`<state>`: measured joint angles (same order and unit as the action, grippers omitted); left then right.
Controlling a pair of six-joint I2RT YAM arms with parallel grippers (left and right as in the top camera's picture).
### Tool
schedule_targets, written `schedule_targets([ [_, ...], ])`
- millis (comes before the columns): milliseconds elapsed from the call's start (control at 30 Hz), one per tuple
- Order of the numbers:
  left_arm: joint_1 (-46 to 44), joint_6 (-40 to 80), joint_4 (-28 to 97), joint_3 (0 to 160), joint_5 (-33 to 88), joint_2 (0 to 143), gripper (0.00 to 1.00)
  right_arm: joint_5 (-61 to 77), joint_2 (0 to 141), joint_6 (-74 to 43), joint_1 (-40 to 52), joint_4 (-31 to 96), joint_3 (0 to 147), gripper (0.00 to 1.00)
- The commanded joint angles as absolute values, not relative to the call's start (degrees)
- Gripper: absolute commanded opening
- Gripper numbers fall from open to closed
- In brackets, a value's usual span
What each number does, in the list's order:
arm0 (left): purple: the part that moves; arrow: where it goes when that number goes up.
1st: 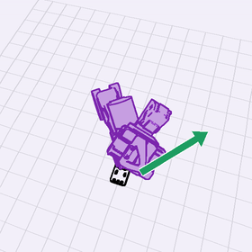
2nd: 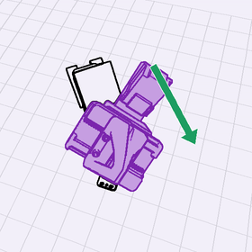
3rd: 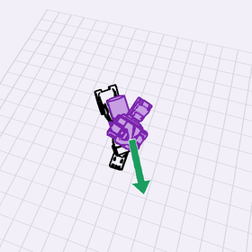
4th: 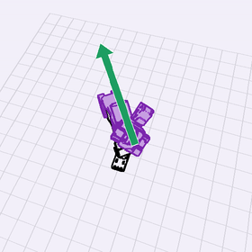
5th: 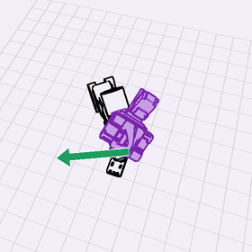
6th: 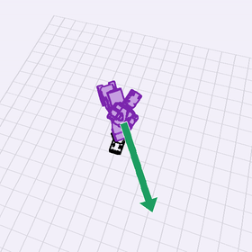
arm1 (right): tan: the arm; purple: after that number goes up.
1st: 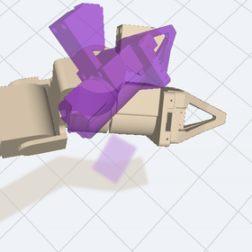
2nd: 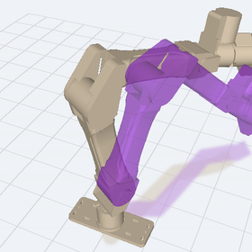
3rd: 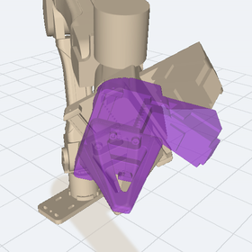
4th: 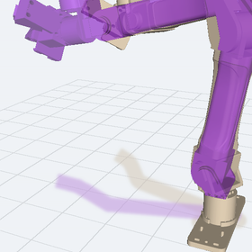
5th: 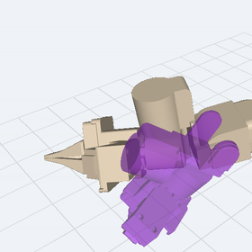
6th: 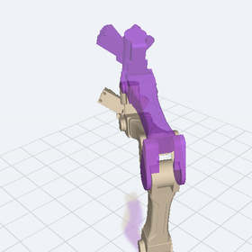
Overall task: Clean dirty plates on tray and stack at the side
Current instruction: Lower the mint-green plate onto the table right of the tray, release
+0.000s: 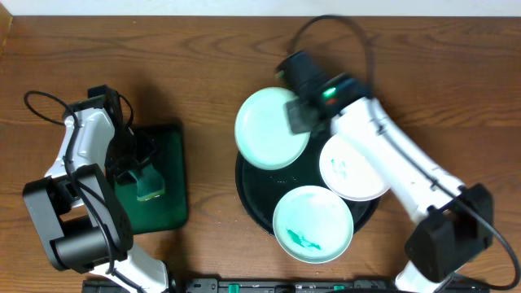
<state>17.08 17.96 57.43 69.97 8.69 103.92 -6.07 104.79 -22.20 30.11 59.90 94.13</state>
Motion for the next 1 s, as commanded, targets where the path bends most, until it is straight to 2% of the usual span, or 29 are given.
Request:
schedule_targets([
  [0,16.99,17.58,57.80,70.06,8.60,102.74,0.79,5.37,102.96,-24.10,20.29,59.66,95.64,0.01],
  [233,16.99,17.61,57.78,70.06,8.60,102.76,0.79,8.27,102.98,-21.80,-1.48,61.34,95.57,0.01],
  [467,16.99,17.61,57.74,70.06,8.60,102.74,0.79,8.49,103.79,-20.56,-18.00,62.59,95.00,0.01],
  [700,16.99,17.61,57.78,70.06,8.60,102.74,0.79,8.43,109.21,-20.10,-26.89,61.73,93.10,0.01],
  [967,16.99,17.58,57.82,69.84,8.60,102.76,0.79,9.80,119.09,-16.86,-30.50,59.64,93.10,0.01],
])
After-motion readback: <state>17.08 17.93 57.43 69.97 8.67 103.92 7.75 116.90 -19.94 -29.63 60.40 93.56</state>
